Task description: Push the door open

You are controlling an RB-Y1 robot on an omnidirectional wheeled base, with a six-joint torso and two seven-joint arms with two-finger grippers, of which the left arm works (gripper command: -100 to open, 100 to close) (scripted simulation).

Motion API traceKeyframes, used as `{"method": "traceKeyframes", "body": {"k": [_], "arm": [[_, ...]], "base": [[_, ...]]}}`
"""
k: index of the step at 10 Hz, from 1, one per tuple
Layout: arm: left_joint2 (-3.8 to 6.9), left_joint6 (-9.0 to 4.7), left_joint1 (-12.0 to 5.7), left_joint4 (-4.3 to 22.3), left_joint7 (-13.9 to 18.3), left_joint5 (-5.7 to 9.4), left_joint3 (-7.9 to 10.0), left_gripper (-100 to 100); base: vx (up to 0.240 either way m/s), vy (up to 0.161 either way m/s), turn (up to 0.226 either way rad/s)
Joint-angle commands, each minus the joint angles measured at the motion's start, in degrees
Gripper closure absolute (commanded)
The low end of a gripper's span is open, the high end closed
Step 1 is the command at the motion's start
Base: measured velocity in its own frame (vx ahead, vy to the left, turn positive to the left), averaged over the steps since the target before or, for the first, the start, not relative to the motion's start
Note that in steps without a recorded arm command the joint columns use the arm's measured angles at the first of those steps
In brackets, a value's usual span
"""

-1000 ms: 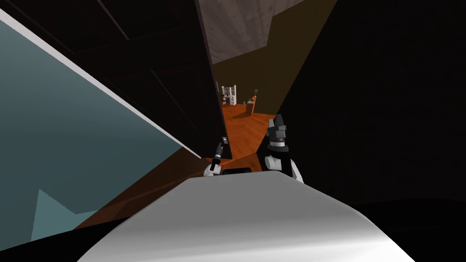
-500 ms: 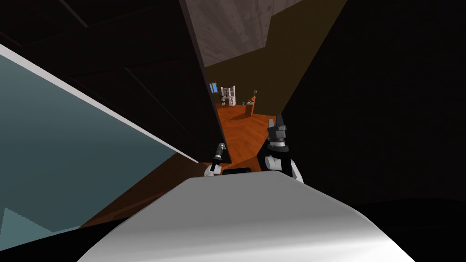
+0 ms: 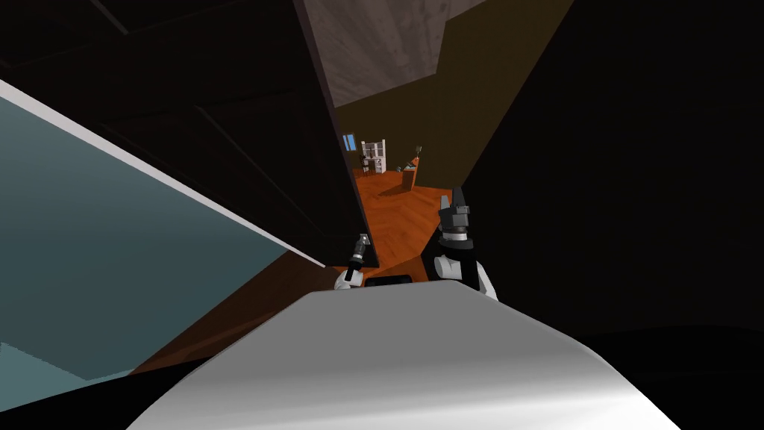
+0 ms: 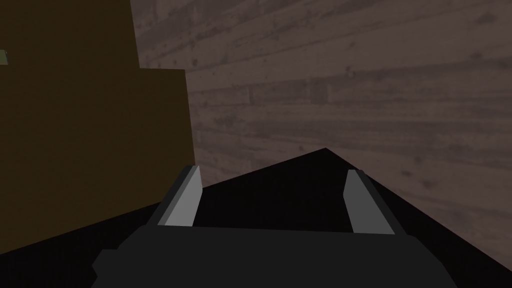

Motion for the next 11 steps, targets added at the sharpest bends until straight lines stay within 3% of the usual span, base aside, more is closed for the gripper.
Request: {"method": "traceKeyframes", "body": {"k": [1, 7, 8, 11], "arm": [[0.01, -0.10, 0.01, 0.0, 0.0, 0.03, 0.03, 100], [1.88, 0.19, -0.18, 0.1, -1.7, 1.20, 2.46, 100], [1.52, 1.50, 1.18, -2.2, -1.1, 0.90, 1.51, -100], [0.95, 1.86, 1.26, -2.5, -1.2, 1.09, 1.51, -100]], "base": [[-0.005, 0.000, 0.003], [0.150, -0.014, 0.064], [-0.060, -0.058, 0.116], [-0.201, -0.051, 0.037]]}}
